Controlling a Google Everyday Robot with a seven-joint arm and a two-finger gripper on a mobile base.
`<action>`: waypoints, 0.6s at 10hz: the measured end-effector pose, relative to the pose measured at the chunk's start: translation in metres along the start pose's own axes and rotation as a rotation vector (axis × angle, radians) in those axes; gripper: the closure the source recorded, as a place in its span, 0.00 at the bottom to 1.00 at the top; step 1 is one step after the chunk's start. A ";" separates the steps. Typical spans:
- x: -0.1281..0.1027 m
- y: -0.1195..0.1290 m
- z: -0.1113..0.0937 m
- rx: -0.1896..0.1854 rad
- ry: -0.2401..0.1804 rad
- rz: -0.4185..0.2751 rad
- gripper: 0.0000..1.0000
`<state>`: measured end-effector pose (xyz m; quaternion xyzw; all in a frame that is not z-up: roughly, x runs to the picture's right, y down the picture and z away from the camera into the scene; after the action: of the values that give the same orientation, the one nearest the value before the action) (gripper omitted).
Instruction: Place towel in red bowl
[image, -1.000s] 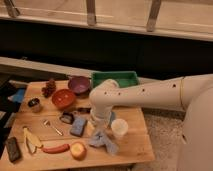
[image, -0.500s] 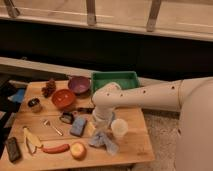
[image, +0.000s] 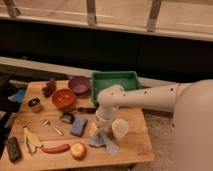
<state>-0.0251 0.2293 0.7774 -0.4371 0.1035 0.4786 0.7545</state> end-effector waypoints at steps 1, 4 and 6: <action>0.000 -0.004 0.003 -0.001 0.003 0.001 0.37; 0.001 0.000 0.009 -0.003 0.019 -0.016 0.64; 0.003 0.001 0.007 0.006 0.015 -0.019 0.82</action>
<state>-0.0260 0.2363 0.7790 -0.4392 0.1066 0.4679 0.7595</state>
